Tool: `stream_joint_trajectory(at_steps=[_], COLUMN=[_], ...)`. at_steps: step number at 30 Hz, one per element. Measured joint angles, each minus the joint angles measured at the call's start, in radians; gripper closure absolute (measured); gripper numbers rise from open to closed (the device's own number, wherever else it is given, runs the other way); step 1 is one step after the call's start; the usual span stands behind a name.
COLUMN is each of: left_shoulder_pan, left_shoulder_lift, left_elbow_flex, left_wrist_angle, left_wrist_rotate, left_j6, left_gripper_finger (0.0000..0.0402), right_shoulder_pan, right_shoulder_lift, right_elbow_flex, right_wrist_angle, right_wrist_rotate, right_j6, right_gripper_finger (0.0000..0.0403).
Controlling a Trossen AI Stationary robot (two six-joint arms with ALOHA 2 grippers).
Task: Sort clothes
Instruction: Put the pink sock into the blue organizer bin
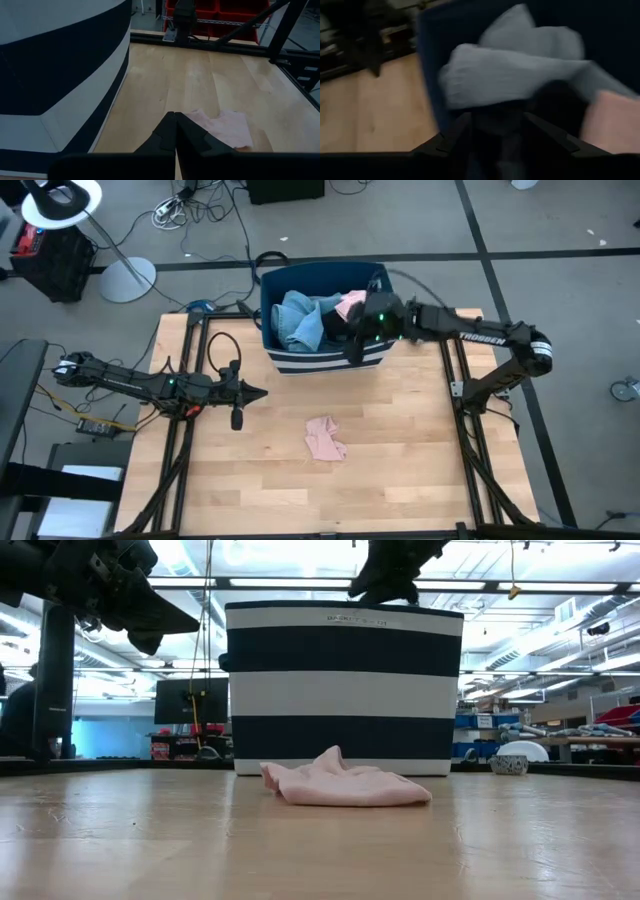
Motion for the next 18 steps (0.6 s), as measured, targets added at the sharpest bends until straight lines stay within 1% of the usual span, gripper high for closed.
stream_joint_trajectory(at_steps=[10,18], left_shoulder_pan=[0.0,0.0], left_shoulder_lift=[0.0,0.0], left_elbow_flex=[0.0,0.0], left_wrist_angle=[0.0,0.0], left_wrist_rotate=[0.0,0.0], left_j6=[0.001,0.001], left_gripper_finger=[0.0396,0.0396], right_shoulder_pan=[0.22,0.329], right_shoulder_lift=[0.0,0.0], right_elbow_flex=[-0.187,-0.311], right_wrist_angle=[0.29,0.313], right_wrist_rotate=[0.0,0.03], right_j6=[-0.039,0.013], right_gripper_finger=[0.0229,0.0234])
